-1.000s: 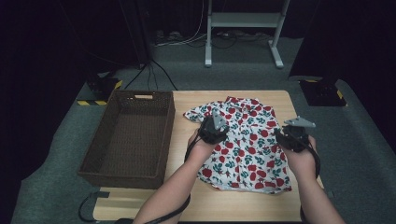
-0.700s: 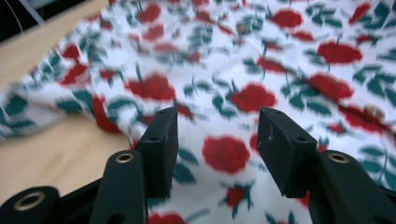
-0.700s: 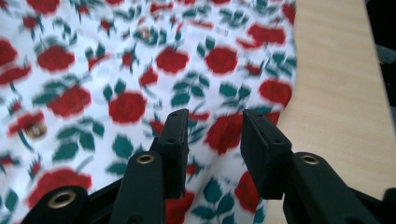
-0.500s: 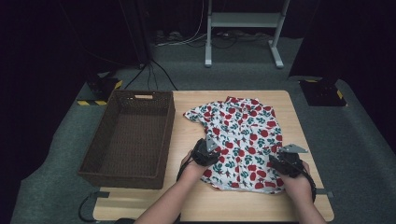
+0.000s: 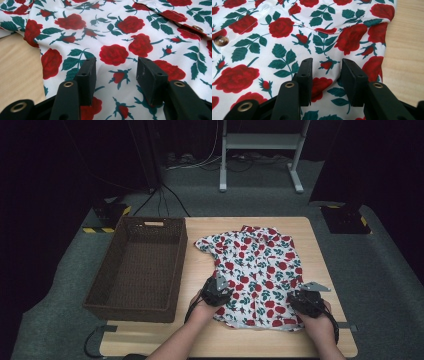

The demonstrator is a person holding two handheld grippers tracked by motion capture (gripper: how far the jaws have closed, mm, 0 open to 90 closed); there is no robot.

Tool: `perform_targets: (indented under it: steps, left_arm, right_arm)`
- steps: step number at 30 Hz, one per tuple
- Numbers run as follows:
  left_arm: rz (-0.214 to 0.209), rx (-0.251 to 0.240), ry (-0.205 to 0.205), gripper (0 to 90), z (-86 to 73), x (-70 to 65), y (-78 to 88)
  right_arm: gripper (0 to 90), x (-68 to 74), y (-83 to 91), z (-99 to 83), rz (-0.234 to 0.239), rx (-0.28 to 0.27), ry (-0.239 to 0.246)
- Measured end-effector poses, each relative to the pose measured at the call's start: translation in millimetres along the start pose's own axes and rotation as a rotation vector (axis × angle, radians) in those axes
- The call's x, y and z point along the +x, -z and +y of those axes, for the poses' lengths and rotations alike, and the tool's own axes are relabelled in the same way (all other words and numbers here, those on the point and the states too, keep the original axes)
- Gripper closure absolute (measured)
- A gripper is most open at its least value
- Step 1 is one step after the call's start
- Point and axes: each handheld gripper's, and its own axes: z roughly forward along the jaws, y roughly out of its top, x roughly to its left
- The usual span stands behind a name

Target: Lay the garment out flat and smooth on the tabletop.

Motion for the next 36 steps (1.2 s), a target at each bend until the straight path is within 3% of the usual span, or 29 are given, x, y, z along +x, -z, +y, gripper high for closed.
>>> perform_targets:
  steps: [10,13,16,18,20,23,26,34,36]
  left_arm:
    - [-0.029,0.008,0.063,46.8,-21.1,-22.6,27.1]
    - [-0.047,0.009,0.03,45.1,-26.1,-31.1,34.4]
    - [-0.075,0.012,0.031,42.9,-29.7,-33.1,39.0]
    - [-0.082,0.014,0.007,44.0,-29.6,-32.6,40.4]
    - [-0.056,-0.002,-0.026,44.3,-25.6,-27.4,41.7]
    - [-0.051,-0.044,0.024,43.8,-23.8,-13.7,42.1]
    - [-0.056,-0.029,0.06,42.3,-29.3,-6.0,37.8]
    - [-0.041,0.008,0.011,39.5,-31.0,-5.5,36.8]
    - [-0.05,0.01,0.012,38.1,-31.3,-4.5,36.9]
  right_arm:
    - [61.0,15.6,18.5,-15.5,0.016,0.02,0.028]
    - [61.0,20.9,25.5,-21.0,0.018,0.028,0.039]
    - [59.9,24.6,32.6,-26.7,0.022,0.038,0.052]
    - [57.7,25.6,35.7,-30.2,0.023,0.036,0.057]
    - [57.2,24.9,36.4,-31.7,0.03,0.032,0.044]
    - [56.7,23.8,36.3,-32.8,0.035,0.023,0.034]
    - [56.6,24.7,36.3,-31.6,0.034,0.015,0.031]
    - [58.1,20.8,38.0,-10.4,-0.004,-0.026,0.055]
    - [59.8,14.4,33.8,0.8,-0.044,-0.032,0.056]
